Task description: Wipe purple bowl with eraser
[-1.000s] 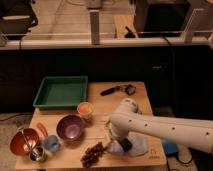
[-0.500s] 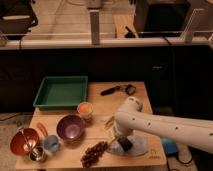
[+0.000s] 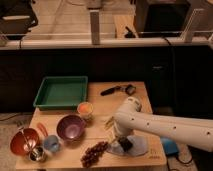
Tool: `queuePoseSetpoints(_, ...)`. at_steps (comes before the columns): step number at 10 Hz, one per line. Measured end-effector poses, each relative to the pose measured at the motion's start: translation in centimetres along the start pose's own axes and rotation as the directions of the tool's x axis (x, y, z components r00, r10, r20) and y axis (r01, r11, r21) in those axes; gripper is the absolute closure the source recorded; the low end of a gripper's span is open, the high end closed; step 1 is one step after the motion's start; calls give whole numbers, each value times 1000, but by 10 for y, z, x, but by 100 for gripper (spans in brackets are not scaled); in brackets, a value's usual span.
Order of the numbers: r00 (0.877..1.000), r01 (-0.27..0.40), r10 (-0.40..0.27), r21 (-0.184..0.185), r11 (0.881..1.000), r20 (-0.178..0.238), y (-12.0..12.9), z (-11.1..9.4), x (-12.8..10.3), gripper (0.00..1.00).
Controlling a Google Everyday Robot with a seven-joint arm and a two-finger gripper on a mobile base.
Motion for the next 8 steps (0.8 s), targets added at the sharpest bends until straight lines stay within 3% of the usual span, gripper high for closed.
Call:
queuePoseSetpoints(3,1000,7,-7,-3,1000,0,2,9,1,21)
queuePoseSetpoints(6,1000,19,-19,-5,1000,1,4,18,4,47)
queuePoseSetpoints(8,1000,13,-13,-1,1000,6,9,26,4,53)
